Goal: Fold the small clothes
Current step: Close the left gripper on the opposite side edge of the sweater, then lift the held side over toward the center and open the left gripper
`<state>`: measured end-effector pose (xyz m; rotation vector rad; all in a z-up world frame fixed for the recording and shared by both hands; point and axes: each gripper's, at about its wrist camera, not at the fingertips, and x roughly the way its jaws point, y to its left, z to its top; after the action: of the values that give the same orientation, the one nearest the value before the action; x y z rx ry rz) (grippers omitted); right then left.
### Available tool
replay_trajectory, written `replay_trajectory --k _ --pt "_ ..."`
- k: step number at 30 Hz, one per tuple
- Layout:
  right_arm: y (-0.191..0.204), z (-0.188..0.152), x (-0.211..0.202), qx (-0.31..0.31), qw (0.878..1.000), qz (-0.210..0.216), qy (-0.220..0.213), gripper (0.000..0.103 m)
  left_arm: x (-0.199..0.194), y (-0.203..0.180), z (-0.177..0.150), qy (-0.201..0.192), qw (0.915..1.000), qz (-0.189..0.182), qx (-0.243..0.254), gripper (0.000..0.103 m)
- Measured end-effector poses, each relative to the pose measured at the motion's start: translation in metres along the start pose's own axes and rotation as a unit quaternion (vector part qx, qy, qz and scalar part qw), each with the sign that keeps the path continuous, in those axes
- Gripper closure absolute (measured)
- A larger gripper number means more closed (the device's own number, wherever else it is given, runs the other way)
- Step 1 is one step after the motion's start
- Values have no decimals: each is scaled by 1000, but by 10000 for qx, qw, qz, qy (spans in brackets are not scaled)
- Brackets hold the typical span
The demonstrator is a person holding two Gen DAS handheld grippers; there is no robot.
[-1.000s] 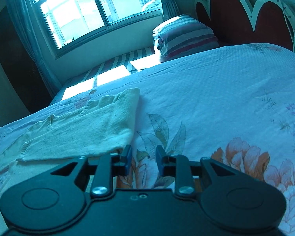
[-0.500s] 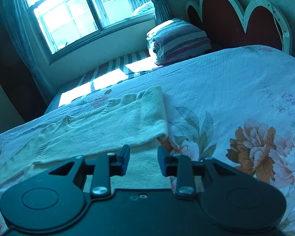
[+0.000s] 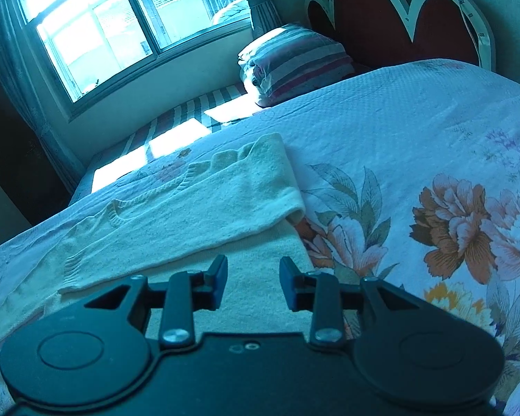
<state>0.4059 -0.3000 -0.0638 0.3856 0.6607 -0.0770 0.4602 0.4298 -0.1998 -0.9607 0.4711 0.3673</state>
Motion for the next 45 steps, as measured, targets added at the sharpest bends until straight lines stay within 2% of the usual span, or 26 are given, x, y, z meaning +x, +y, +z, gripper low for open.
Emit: replay_trajectory --k 3,6,9,14,17,21,25,29,32,36,43,45 --pt "-11 1 2 244 9996 -115 23 69 0 -5 4 -147 9999 -57 20 101" --pt "-25 4 -1 331 9991 -246 -22 69 -4 -21 8 -282 9991 -308 10 101" --pt "-40 8 -4 392 9986 -349 -84 69 -6 -61 8 -332 9971 -640 230 101" --pt "-71 18 -7 488 9978 -431 -148 69 -1 -168 -20 -189 9862 -1306 1000 101" --pt "-88 24 -7 522 9976 -418 -167 69 4 -232 -57 4 9749 -1675 1467 101" --pt "-112 33 -6 481 9978 -404 -225 69 9 -315 -135 382 9535 -2059 2166 101" --pt "-143 42 -5 540 9974 -389 -269 69 20 -376 -216 812 9323 -2297 2673 101" --pt "-178 49 -7 660 9967 -372 -292 69 28 -421 -289 1184 9099 -2406 3165 101" --pt "-199 50 -10 705 9963 -380 -307 69 27 -441 -333 1386 8940 -2417 3508 101" --pt "-220 49 -15 715 9961 -408 -315 68 30 -454 -370 1597 8763 -2448 3831 101" --pt "-247 44 -20 868 9949 -426 -298 68 31 -468 -408 1814 8583 -2427 4142 101" --pt "-251 43 -20 893 9947 -426 -295 68 28 -471 -419 1884 8505 -2428 4267 101"
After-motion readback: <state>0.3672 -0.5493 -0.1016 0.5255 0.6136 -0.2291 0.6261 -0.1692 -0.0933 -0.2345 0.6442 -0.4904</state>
